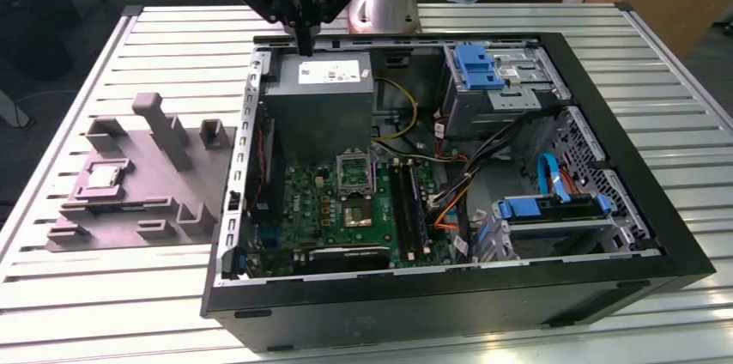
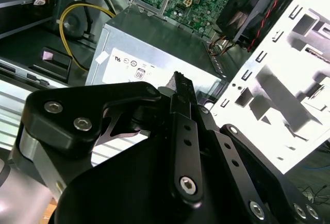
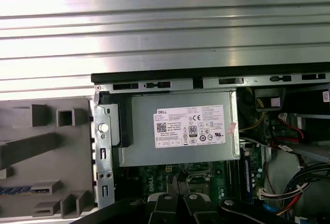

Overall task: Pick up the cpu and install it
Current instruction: 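Reach for the cpu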

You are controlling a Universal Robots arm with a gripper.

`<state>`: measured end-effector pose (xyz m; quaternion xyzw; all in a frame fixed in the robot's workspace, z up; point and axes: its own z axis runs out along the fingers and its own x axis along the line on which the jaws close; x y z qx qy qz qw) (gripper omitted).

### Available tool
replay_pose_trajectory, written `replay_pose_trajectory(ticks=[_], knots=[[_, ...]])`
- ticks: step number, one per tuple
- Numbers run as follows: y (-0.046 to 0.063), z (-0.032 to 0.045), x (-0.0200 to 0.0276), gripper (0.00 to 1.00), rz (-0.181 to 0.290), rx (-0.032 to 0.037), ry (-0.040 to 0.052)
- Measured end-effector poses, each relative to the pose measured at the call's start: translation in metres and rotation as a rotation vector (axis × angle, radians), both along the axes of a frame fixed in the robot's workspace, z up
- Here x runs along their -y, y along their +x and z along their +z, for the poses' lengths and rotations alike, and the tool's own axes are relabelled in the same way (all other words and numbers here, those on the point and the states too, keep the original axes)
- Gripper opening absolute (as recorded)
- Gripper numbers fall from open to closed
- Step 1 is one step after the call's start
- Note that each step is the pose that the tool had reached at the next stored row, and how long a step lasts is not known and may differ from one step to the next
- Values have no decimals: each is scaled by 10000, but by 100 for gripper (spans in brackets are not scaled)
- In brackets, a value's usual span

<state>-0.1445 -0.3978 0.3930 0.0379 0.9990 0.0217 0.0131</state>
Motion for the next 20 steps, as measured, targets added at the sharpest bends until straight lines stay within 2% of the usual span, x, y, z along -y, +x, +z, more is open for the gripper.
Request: replay_pose_trajectory(ticks=[20], knots=[[-77,-1,0,11,0,0,0]])
